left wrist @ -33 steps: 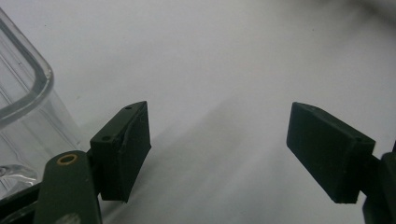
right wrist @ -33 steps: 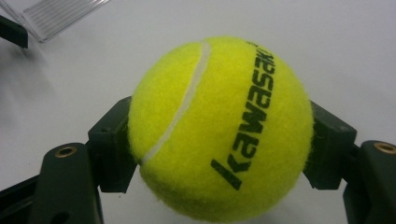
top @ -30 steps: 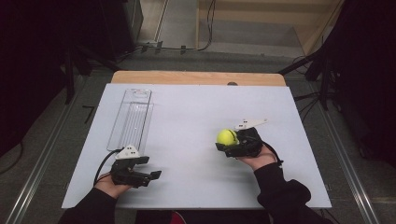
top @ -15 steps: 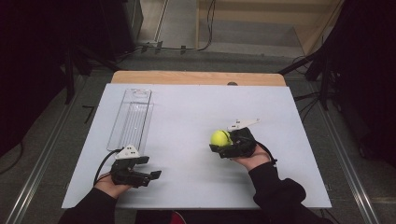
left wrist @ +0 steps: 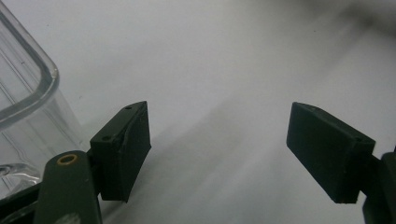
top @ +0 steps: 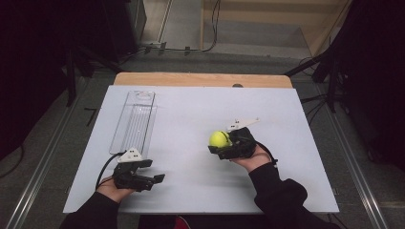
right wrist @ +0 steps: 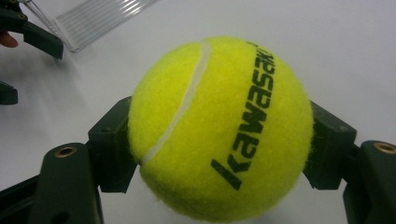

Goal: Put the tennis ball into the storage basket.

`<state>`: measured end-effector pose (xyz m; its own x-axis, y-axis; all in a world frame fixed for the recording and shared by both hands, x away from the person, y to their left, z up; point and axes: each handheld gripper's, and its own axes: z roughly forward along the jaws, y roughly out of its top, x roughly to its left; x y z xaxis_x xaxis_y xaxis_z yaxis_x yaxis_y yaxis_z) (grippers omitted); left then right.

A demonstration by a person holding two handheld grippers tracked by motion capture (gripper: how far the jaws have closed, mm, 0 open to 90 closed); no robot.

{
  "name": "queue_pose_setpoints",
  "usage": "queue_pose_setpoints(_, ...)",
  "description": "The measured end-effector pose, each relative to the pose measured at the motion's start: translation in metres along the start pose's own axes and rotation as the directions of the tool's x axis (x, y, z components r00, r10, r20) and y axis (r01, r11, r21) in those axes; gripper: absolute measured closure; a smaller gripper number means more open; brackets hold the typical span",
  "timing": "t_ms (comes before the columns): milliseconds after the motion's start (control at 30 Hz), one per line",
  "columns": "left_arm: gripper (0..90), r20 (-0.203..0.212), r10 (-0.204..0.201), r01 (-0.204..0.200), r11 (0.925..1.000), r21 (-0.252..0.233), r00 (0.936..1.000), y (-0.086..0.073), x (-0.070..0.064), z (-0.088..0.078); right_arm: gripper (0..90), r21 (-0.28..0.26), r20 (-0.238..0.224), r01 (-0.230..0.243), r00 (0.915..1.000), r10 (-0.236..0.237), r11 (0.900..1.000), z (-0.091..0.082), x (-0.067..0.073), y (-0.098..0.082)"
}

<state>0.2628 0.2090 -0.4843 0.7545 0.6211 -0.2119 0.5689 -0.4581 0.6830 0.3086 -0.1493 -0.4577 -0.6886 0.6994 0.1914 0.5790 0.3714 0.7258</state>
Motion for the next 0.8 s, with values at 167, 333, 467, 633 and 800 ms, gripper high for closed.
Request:
queue_pose_setpoints(167,22.6,-0.001,0.000,0.000,1.0000,-0.002,1.0000,0.000,0.000,0.000,23.9,0.005,-0.009,0.013,0.9999,-0.013,1.000,0.005,0.004,0.007)
queue_pose_setpoints(333,22.6,-0.001,0.000,0.000,1.0000,-0.002,1.0000,0.000,0.000,0.000,23.9,0.004,-0.011,0.019,0.9998,-0.019,1.000,0.008,0.006,0.011)
queue_pose_setpoints(467,22.6,-0.003,0.000,0.000,1.0000,0.000,1.0000,0.000,0.000,0.000,23.9,0.000,-0.015,0.024,0.9996,-0.024,1.000,0.011,0.007,0.016)
queue_pose_setpoints(633,22.6,-0.003,0.001,-0.001,1.0000,-0.001,1.0000,0.000,0.000,0.000,23.9,-0.002,-0.018,0.029,0.9994,-0.029,1.000,0.016,0.010,0.022)
queue_pose_setpoints(800,22.6,-0.001,0.001,-0.001,1.0000,-0.002,1.0000,0.000,0.000,0.000,23.9,-0.001,-0.025,0.024,0.9994,-0.025,1.000,0.021,0.012,0.026)
